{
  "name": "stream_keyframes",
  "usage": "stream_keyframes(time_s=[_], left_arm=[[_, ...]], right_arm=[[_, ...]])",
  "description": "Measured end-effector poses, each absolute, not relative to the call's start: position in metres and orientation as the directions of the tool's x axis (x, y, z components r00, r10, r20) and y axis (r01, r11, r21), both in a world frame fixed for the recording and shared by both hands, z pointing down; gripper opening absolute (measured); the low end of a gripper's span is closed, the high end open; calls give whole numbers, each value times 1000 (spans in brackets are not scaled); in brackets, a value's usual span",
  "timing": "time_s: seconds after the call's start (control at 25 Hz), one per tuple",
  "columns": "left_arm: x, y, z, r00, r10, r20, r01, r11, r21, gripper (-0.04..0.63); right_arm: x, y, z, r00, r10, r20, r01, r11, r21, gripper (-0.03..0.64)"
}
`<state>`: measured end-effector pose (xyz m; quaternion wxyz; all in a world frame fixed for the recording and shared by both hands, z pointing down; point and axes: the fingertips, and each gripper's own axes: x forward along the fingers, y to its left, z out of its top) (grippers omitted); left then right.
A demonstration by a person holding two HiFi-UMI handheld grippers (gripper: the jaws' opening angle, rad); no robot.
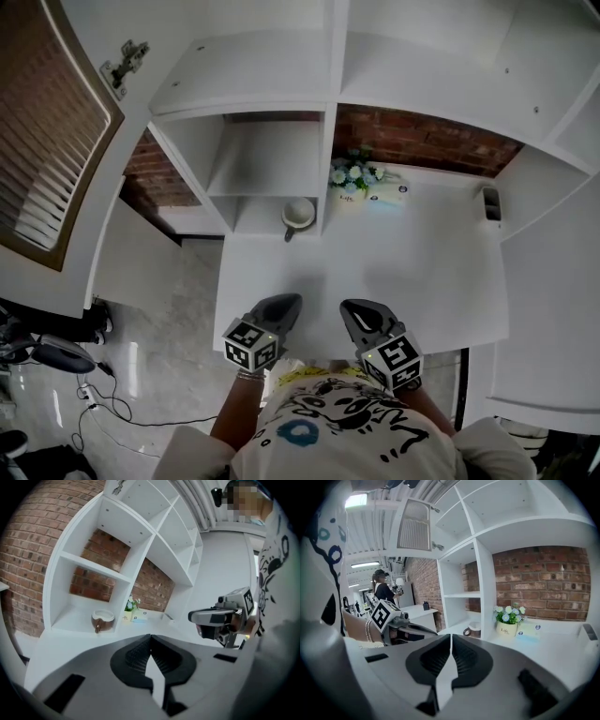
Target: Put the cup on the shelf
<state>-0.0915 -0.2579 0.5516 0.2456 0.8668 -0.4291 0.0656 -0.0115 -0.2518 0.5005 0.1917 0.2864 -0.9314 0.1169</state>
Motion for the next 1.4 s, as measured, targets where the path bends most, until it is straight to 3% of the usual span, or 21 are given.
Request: stream_keyframes(time_s=[0.6,0.84,1.4], left_arm=[[-79,-218,495,762,-631,149,-647,-729,224,15],[-77,-210,470,794,-604,64,-600,-763,239,15],[-68,-186,428,811,-583,54,-584,-811,14,15]], right_arm=[[-14,-233,487,-780,-478,403,-564,817,-122,28],[-17,-217,482,-798,-453,399,-537,834,-126,28],[-14,-208,452,-797,-499,341,-542,840,-37,26]])
